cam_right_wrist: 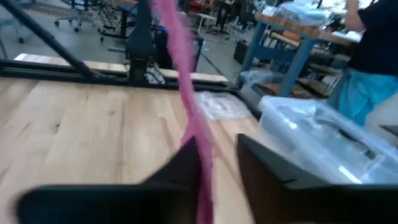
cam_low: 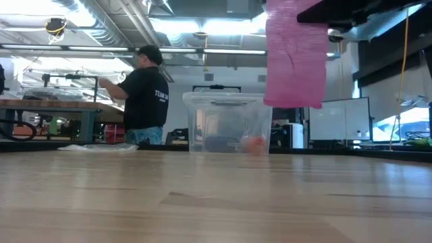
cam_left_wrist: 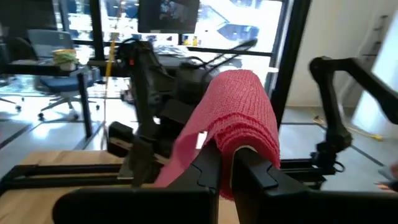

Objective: Roll bandage
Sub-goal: Roll the pink bandage

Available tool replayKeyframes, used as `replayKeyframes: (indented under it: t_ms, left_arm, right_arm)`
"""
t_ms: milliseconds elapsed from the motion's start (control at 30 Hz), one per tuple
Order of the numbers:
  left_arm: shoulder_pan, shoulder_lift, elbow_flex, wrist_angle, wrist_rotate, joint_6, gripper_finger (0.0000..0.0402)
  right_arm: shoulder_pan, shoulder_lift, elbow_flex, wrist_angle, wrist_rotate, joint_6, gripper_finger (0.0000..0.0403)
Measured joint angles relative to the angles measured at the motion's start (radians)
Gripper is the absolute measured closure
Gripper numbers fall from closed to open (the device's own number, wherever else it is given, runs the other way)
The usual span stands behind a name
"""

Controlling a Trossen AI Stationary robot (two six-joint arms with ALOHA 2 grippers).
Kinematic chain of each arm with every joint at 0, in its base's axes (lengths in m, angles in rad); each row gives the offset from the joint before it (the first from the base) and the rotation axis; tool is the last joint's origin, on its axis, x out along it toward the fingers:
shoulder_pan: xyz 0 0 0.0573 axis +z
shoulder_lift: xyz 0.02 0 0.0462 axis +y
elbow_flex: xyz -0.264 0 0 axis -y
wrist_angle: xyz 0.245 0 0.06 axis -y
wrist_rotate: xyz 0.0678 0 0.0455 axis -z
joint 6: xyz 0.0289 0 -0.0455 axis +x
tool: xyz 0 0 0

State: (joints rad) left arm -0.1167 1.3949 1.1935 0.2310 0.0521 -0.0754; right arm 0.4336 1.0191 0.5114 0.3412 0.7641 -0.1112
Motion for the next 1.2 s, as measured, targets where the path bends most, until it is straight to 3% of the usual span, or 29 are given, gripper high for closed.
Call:
replayKeyframes:
  t_ms: [100, 233, 467, 633, 900, 1033, 1133, 1200]
  left_arm:
    - [-0.011, 0.000, 0.000, 0.000, 0.011, -0.001, 0.0388]
    - [-0.032, 0.000, 0.000, -0.002, 0.047, -0.001, 0.0388]
    - [-0.076, 0.000, 0.000, -0.013, 0.251, 0.034, 0.0388]
    - [-0.120, 0.002, 0.000, -0.020, 0.341, 0.111, 0.0388]
    - [-0.151, 0.002, 0.000, -0.012, 0.418, 0.159, 0.0388]
    - [-0.151, 0.002, 0.000, -0.074, 0.505, 0.142, 0.0388]
    - [-0.155, 0.002, 0.000, -0.190, 0.495, 0.148, 0.0388]
    - [-0.155, 0.002, -0.003, -0.245, 0.422, 0.153, 0.0388]
  right_arm:
    - [-0.015, 0.000, 0.000, 0.029, -0.043, -0.060, 0.0390]
    - [-0.017, 0.000, 0.043, 0.035, 0.012, -0.159, 0.0386]
    - [-0.032, -0.001, 0.206, 0.026, 0.185, -0.561, 0.0393]
    - [-0.067, -0.002, 0.314, 0.013, 0.187, -0.715, 0.0397]
    - [-0.102, -0.003, 0.359, -0.131, 0.167, -0.700, 0.0399]
    - [-0.109, -0.016, 0.358, -0.161, 0.260, -0.733, 0.0400]
    - [-0.114, -0.077, 0.370, -0.158, 0.275, -0.736, 0.0401]
    - [-0.113, -0.111, 0.396, -0.159, 0.274, -0.734, 0.0401]
